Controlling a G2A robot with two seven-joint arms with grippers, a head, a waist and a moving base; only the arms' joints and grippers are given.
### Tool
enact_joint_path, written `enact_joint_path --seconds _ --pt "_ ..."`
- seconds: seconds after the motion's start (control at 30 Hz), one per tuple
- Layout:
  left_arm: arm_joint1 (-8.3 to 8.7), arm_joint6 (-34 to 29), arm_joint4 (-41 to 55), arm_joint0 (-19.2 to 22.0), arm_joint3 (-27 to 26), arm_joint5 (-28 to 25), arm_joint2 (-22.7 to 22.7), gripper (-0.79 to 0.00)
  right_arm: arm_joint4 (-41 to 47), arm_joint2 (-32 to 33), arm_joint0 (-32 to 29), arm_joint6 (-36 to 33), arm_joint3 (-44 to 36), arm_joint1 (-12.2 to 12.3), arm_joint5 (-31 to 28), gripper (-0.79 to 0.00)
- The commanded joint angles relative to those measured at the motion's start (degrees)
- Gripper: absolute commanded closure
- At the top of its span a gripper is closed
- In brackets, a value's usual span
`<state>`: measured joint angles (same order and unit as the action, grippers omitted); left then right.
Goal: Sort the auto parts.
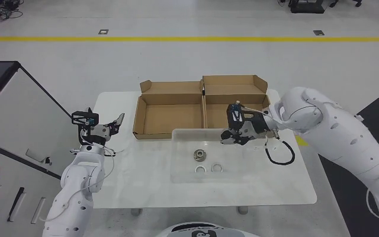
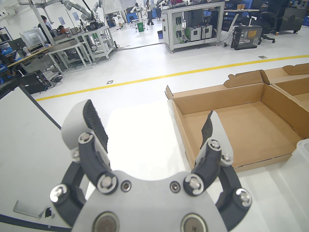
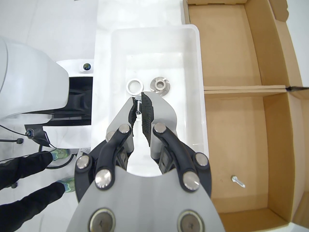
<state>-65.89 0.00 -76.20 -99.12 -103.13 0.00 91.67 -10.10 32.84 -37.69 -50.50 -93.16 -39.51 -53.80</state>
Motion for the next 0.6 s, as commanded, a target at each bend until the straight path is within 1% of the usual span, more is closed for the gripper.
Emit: enact_joint_path --seconds 0.0,0.03,0.3,0.47,0.57 --pt "0.0 0.0 0.0 0.0 0.0 0.0 0.0 -0.785 0.7 -3.0 2.7 2.7 1.1 0.5 -2.7 0.0" --pt "0.0 0.0 0.0 0.0 0.0 0.0 0.0 -0.785 0.9 -4.4 3.9 4.0 1.6 0.7 -4.0 0.0" --pt "0.0 0.0 0.0 0.0 0.0 0.0 0.0 -0.785 11.6 -13.6 12.6 4.2 -0.6 1.3 -4.2 0.0" --pt "0.0 0.0 0.0 0.0 0.0 0.0 0.0 -0.785 20.3 -15.8 15.4 4.2 -2.1 1.8 -4.2 0.0" --pt "0.0 0.0 0.0 0.0 0.0 0.0 0.0 -0.785 20.3 -15.8 15.4 4.2 -2.1 1.8 -4.2 0.0"
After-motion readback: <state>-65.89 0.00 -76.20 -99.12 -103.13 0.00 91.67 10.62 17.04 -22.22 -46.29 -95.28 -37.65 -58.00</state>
